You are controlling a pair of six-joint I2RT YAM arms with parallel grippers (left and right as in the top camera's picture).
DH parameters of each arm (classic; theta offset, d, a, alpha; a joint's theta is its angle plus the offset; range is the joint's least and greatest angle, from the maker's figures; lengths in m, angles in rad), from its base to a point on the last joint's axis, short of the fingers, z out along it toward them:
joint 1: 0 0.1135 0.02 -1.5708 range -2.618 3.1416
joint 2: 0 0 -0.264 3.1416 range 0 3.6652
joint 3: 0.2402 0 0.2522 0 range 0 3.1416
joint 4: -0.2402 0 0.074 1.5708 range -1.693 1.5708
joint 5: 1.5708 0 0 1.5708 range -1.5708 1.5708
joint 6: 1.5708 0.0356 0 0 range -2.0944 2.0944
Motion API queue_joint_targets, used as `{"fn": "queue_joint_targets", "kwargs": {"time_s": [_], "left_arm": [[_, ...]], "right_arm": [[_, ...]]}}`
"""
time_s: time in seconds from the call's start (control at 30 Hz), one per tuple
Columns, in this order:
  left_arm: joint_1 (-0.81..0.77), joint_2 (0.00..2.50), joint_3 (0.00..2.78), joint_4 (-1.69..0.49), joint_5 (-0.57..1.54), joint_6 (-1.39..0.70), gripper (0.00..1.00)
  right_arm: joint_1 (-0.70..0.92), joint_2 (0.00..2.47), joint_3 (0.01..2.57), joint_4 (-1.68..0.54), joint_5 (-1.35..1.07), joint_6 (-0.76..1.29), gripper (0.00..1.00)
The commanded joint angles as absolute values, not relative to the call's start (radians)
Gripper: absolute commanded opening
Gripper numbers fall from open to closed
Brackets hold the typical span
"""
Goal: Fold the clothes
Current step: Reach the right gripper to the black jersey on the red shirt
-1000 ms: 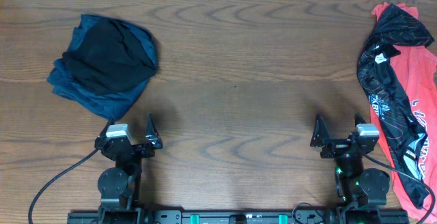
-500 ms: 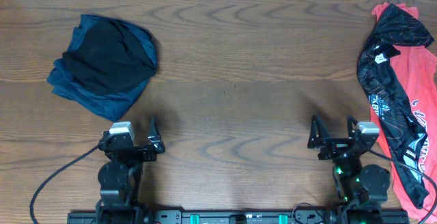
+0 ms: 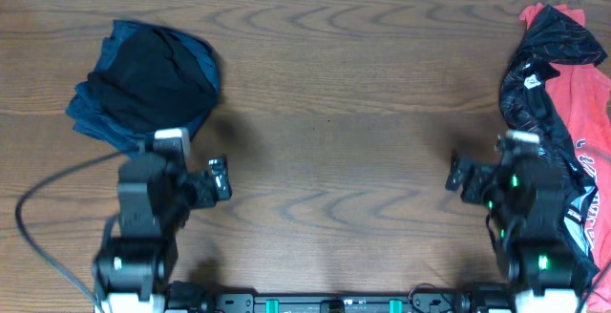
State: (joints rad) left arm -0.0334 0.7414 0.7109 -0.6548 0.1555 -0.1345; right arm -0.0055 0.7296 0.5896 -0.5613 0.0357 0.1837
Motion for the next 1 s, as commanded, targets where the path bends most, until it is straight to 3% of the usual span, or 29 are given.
{"fn": "queue_joint_targets", "kwargs": {"time_s": [0.0, 0.17, 0.3, 0.33, 0.43, 0.53, 0.67, 0.73, 0.83, 0.97], "left_arm": [[-0.029, 0.867, 0.836, -0.736, 0.176, -0.144, 0.98], [-0.029, 0.962, 0.883, -0.786, 0.218, -0.144, 0.98], [-0.029, 0.981, 0.883, -0.788, 0.244, -0.144, 0.98], [-0.029, 0.981, 0.883, -0.785, 0.244, -0.144, 0.98], [-0.029, 0.981, 0.883, -0.781, 0.244, -0.144, 0.98], [-0.029, 0.981, 0.883, -0.782, 0.244, -0.144, 0.98], [-0.029, 0.981, 0.883, -0.782, 0.244, -0.144, 0.98], [-0.029, 0.981, 0.883, -0.781, 0.244, -0.144, 0.98], [-0.029, 0.981, 0.883, -0.780, 0.244, -0.144, 0.98], [-0.029, 0.981, 0.883, -0.781, 0.244, -0.144, 0.98]], "right_arm": [[-0.014, 0.897, 0.692, -0.588, 0.076, 0.155, 0.99], [-0.014, 1.079, 0.738, -0.552, 0.067, 0.167, 0.99], [-0.022, 1.155, 0.738, -0.452, 0.232, 0.160, 0.99], [-0.035, 1.171, 0.738, -0.398, 0.291, 0.160, 0.95], [-0.084, 1.208, 0.738, -0.258, 0.325, 0.132, 0.66], [-0.165, 1.264, 0.738, -0.141, 0.326, 0.118, 0.55], [-0.278, 1.351, 0.738, -0.046, 0.325, 0.118, 0.32], [-0.323, 1.395, 0.738, -0.008, 0.324, 0.118, 0.32], [-0.363, 1.456, 0.738, 0.020, 0.325, 0.102, 0.45], [-0.392, 1.530, 0.738, 0.035, 0.325, 0.053, 0.52]]}}
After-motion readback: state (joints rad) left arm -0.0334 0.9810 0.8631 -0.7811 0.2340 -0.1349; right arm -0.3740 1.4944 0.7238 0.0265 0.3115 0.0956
